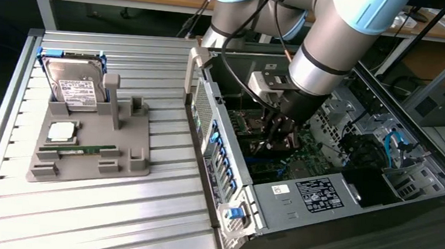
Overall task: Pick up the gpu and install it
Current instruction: 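Insert the gpu into the slot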
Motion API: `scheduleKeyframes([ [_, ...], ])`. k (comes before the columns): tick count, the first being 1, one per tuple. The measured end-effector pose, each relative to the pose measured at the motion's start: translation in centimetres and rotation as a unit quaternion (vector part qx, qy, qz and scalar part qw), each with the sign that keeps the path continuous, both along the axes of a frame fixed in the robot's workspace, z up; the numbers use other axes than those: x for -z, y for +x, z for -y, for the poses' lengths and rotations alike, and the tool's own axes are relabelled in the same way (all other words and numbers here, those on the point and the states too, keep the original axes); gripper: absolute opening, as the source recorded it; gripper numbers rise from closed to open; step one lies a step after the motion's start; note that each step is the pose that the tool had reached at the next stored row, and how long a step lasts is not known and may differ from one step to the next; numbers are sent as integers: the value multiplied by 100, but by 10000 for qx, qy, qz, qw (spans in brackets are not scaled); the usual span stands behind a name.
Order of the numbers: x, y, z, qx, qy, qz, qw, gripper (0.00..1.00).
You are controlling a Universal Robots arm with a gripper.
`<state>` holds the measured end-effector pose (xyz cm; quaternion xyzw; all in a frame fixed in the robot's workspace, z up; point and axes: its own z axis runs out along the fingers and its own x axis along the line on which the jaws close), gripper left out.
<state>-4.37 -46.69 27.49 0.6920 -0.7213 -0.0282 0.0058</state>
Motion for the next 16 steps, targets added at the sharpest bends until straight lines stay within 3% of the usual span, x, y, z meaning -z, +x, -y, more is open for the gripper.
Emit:
scheduleKeyframes([
  [16, 70, -22, -1, 1, 3, -1, 10000, 27],
])
